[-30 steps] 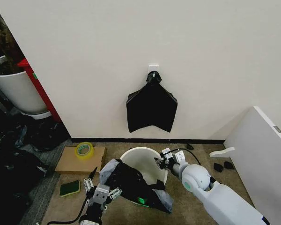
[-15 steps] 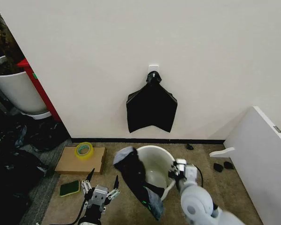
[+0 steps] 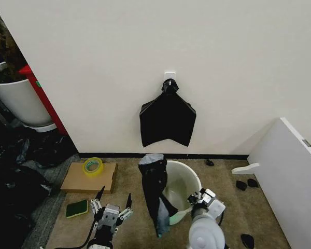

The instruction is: Place the garbage bag over the trash bin.

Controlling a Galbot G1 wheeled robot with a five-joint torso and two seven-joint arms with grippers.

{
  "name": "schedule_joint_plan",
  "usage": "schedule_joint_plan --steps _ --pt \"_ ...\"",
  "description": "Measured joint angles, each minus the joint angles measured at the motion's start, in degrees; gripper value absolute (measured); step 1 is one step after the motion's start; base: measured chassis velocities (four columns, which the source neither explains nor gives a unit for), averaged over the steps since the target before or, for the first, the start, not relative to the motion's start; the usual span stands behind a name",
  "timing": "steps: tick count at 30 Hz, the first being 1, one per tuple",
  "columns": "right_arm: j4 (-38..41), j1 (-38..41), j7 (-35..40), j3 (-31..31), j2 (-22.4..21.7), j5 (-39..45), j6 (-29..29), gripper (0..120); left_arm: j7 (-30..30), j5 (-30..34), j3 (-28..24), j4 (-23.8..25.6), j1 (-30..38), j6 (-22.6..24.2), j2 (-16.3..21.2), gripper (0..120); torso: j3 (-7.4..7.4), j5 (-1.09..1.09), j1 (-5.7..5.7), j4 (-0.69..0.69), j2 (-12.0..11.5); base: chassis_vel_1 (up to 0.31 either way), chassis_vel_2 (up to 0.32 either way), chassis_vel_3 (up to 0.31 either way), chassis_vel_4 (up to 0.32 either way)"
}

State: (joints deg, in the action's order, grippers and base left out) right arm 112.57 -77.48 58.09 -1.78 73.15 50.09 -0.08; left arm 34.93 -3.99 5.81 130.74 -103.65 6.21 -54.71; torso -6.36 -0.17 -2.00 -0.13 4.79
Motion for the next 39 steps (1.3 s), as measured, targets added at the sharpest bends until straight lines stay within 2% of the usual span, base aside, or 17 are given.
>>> schedule_joint_plan --steps 2,4,8,11,14,16,17,19,20,21,23,25,27,30,35,38,39 --pt "-0.49 -0.03 -0.17 -0.46 0.14 -1.07 0.16 2 0.11 0.06 0.16 0.00 -0.03 0.01 0.11 100 0.00 0.01 0.00 0.00 0.00 0.000 0.000 0.000 0.000" --pt "-0.03 -0.59 -0.82 -0.91 -0.13 -3.00 0.46 12 0.17 0.16 0.24 0.00 -0.03 0.03 0.14 100 -0.01 0.01 0.00 0.01 -0.01 0.000 0.000 0.000 0.000" --pt "2.08 -1.63 -1.67 -1.42 -1.32 -6.05 1.08 19 0.18 0.21 0.24 -0.01 0.03 0.06 0.10 100 -0.02 0.04 0.00 0.01 -0.01 0.000 0.000 0.000 0.000" --pt "5.02 -2.39 -3.02 -1.41 -3.47 -10.14 1.91 30 0.18 0.24 0.23 -0.17 0.16 0.08 0.00 100 -0.01 0.01 0.00 0.01 -0.01 0.000 0.000 0.000 0.000" --pt "8.50 -2.67 -8.28 -1.57 -6.49 -14.74 2.04 44 0.19 0.40 0.24 -0.19 0.36 0.17 0.21 100 -0.01 0.02 0.00 0.01 -0.01 0.000 0.000 0.000 0.000" --pt "12.06 -2.18 -11.82 -2.70 -8.26 -13.60 -4.99 52 0.16 0.88 0.26 -0.54 0.84 0.44 0.62 100 -0.01 0.02 0.00 0.00 -0.01 0.000 0.000 0.000 0.000" --pt "12.06 -2.18 -11.82 -2.70 -8.26 -13.60 -4.99 52 0.16 0.88 0.26 -0.54 0.84 0.44 0.62 100 -0.01 0.02 0.00 0.00 -0.01 0.000 0.000 0.000 0.000" --pt "15.00 0.12 -12.25 -5.41 -9.13 -11.65 -14.59 63 0.10 1.76 0.25 -1.41 1.69 0.92 0.89 100 -0.01 0.02 0.00 0.00 -0.01 0.000 0.000 0.000 0.000" --pt "15.00 0.12 -12.25 -5.41 -9.13 -11.65 -14.59 63 0.10 1.76 0.25 -1.41 1.69 0.92 0.89 100 -0.01 0.02 0.00 0.00 -0.01 0.000 0.000 0.000 0.000" --pt "15.90 2.41 -12.27 -7.58 -9.24 -10.61 -19.91 69 0.08 2.85 0.31 -2.50 2.70 1.23 0.92 100 -0.01 0.02 0.00 0.02 -0.01 0.000 0.000 0.000 0.000" --pt "14.41 6.47 -12.70 -11.43 -9.02 -10.71 -24.49 81 0.35 5.60 0.83 -4.13 4.67 2.39 0.80 100 -0.01 0.02 0.00 0.01 -0.01 0.000 0.000 0.000 0.000" --pt "13.70 7.20 -12.92 -12.16 -8.95 -11.16 -24.65 83 0.48 6.30 0.93 -4.29 5.04 2.71 0.78 100 -0.01 0.02 -0.01 0.01 -0.01 0.000 0.000 0.000 0.000" --pt "11.34 9.11 -13.75 -14.18 -8.58 -12.70 -24.44 93 0.81 7.87 1.27 -4.51 5.74 3.45 0.73 100 -0.01 0.02 -0.01 0.01 -0.01 0.000 0.000 0.000 0.000" --pt "9.57 10.72 -13.65 -15.36 -7.75 -12.06 -24.85 99 0.95 8.25 1.47 -4.78 5.93 3.64 0.87 100 -0.01 0.02 0.00 0.01 -0.02 0.000 0.000 0.000 0.000" --pt "7.95 12.13 -12.08 -15.59 -6.76 -10.95 -26.36 91 1.06 8.25 1.55 -5.23 6.20 3.65 0.83 100 -0.01 0.02 0.00 0.01 -0.02 0.000 0.000 0.000 0.000" --pt "7.62 12.56 -11.72 -15.17 -6.47 -10.71 -26.21 76 1.09 8.33 1.56 -5.52 6.65 3.66 0.64 100 -0.01 0.02 0.00 0.01 -0.02 0.000 0.000 0.000 0.000" --pt "7.62 12.56 -11.72 -15.17 -6.47 -10.71 -26.21 76 1.09 8.33 1.56 -5.52 6.65 3.66 0.64 100 -0.01 0.02 0.00 0.01 -0.02 0.000 0.000 0.000 0.000"
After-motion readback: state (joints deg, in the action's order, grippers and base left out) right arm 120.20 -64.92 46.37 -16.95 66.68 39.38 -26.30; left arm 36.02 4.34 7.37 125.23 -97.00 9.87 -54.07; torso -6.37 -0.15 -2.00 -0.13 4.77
